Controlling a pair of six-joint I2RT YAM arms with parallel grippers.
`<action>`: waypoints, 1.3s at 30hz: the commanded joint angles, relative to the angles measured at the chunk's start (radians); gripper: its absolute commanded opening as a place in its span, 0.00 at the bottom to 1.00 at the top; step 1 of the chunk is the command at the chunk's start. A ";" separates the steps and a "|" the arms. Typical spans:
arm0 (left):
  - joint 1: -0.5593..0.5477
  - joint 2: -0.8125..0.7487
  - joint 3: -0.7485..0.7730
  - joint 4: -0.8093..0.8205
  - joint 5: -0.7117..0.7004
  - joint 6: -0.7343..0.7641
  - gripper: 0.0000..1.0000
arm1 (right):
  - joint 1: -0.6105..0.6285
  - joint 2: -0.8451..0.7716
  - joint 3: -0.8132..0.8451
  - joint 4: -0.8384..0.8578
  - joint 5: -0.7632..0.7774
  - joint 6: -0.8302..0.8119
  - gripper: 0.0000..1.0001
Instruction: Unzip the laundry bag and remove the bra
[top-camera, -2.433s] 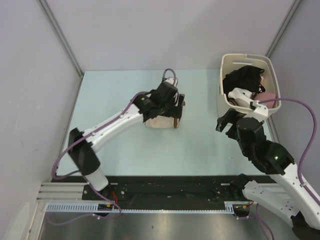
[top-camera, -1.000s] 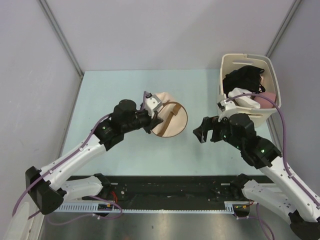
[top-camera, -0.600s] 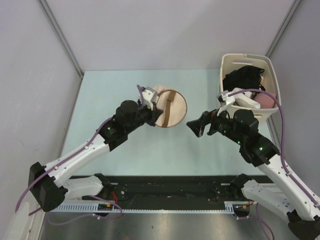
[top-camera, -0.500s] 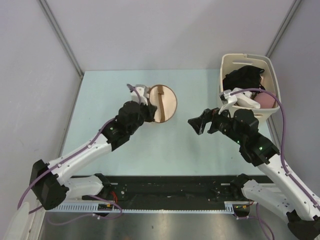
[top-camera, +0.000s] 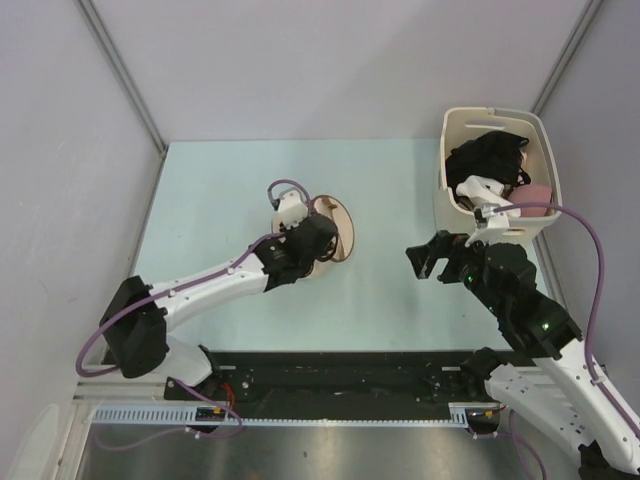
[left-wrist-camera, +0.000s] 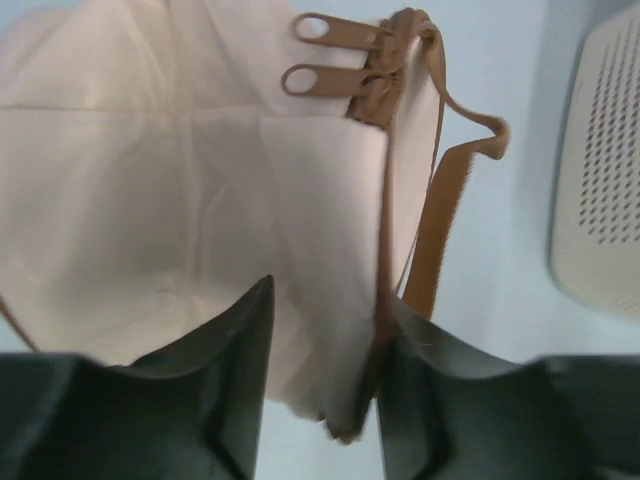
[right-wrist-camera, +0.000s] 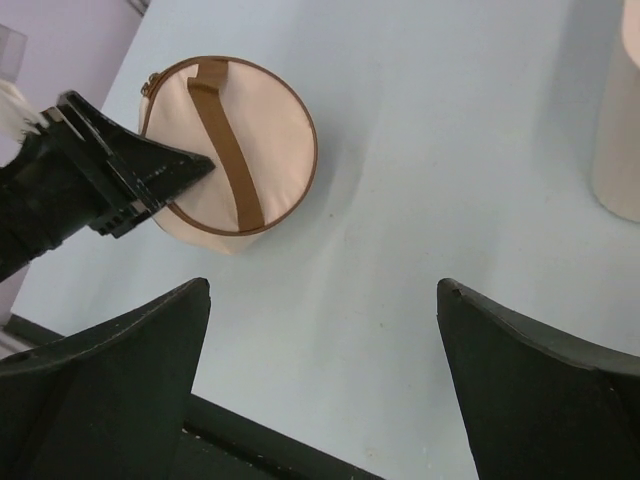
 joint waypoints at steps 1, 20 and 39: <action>0.005 -0.063 -0.020 0.049 0.065 0.071 0.54 | -0.003 0.005 -0.013 -0.043 0.067 0.021 1.00; 0.162 -0.371 0.011 0.008 0.304 0.470 0.81 | 0.182 0.264 -0.059 0.300 0.205 0.125 1.00; 0.292 -0.088 0.098 -0.060 0.505 0.835 0.85 | 0.322 0.584 -0.019 0.448 0.384 0.753 1.00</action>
